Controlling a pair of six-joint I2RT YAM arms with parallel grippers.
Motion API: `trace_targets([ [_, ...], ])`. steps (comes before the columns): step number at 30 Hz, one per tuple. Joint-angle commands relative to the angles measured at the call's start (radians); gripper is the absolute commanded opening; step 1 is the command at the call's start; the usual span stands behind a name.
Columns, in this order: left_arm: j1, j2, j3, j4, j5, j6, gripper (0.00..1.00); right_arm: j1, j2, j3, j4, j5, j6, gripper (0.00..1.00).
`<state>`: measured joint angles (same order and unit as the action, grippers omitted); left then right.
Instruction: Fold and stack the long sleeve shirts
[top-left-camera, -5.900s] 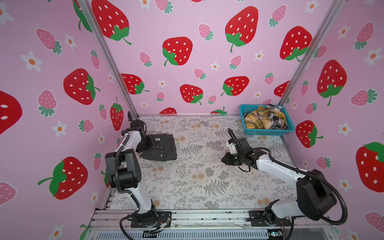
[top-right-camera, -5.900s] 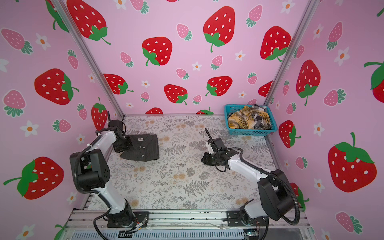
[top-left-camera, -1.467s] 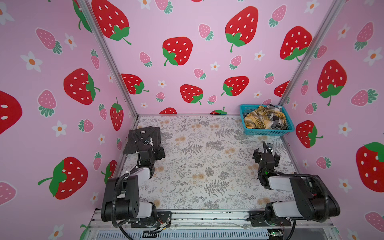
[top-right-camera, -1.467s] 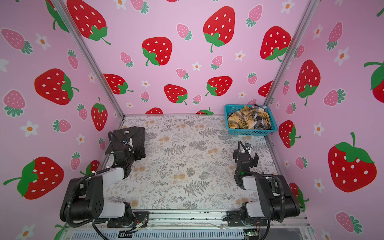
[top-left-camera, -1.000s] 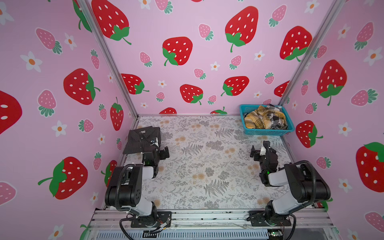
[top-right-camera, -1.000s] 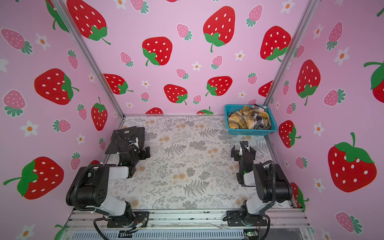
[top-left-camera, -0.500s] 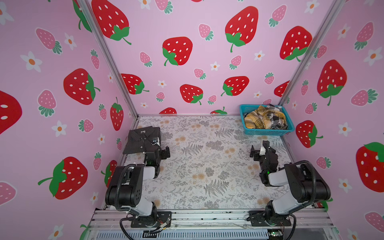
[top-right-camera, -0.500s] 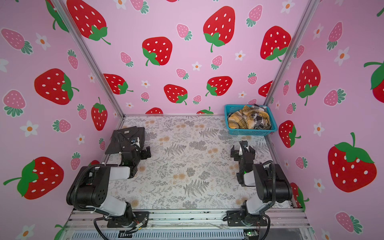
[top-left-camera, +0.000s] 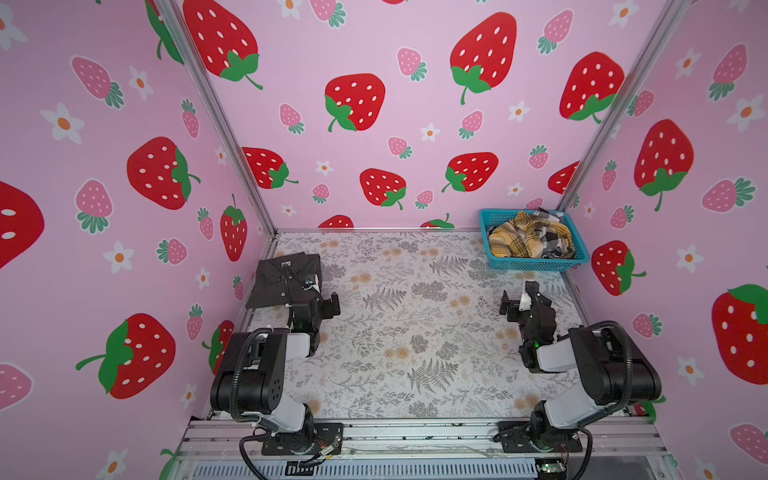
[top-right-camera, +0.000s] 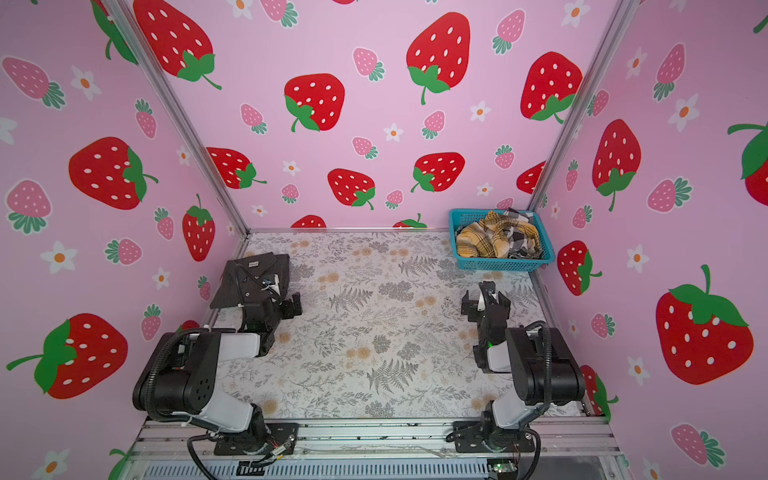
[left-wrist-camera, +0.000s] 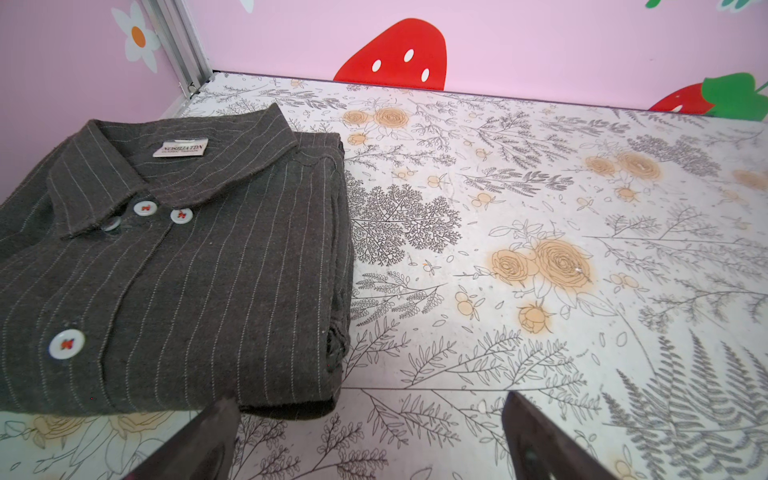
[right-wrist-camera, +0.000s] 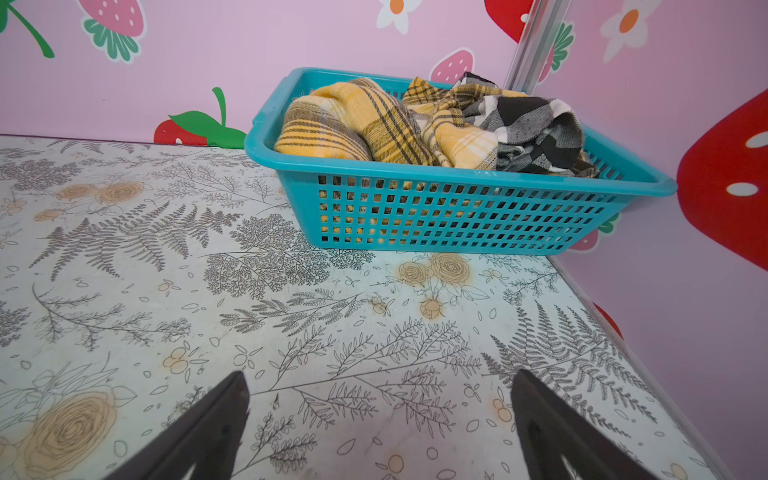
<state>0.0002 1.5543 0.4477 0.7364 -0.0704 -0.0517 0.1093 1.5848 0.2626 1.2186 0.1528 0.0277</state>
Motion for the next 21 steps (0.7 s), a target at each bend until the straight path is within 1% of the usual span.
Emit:
trace_targets([
  [1,0.004,-0.003,0.013,0.021,0.006,0.016,0.99,0.002,-0.012,0.004,0.034,-0.006,-0.014,1.00],
  [18,0.003,0.007,0.027,0.002,0.015,0.018,0.99,0.003,-0.011,0.004,0.035,-0.005,-0.014,1.00],
  [21,0.004,-0.012,-0.007,0.045,0.026,0.022,0.99,0.002,-0.012,0.004,0.034,-0.006,-0.013,1.00],
])
